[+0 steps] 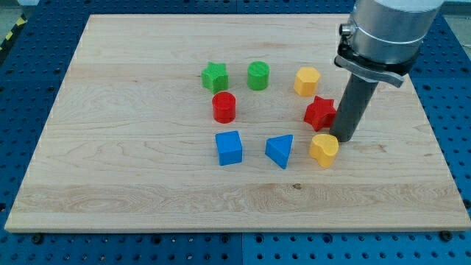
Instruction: Push the red star to the center of the board
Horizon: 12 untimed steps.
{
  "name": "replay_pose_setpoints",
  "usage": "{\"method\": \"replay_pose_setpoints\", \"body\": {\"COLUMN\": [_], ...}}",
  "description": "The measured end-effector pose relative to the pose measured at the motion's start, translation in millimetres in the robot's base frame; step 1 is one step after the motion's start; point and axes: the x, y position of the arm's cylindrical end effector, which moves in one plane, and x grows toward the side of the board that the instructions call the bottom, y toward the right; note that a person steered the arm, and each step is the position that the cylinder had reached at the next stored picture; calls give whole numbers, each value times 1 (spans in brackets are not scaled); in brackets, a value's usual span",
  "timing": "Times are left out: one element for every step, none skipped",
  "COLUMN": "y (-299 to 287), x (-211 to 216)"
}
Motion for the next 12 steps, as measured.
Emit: {"method": "replay_pose_setpoints", "body": {"y": [7, 6, -2, -2, 19, 21, 16, 1, -17, -33, -49, -70], "x": [-10, -18, -24, -25, -40, -44, -38, -38, -38, -38, -38, -38]}}
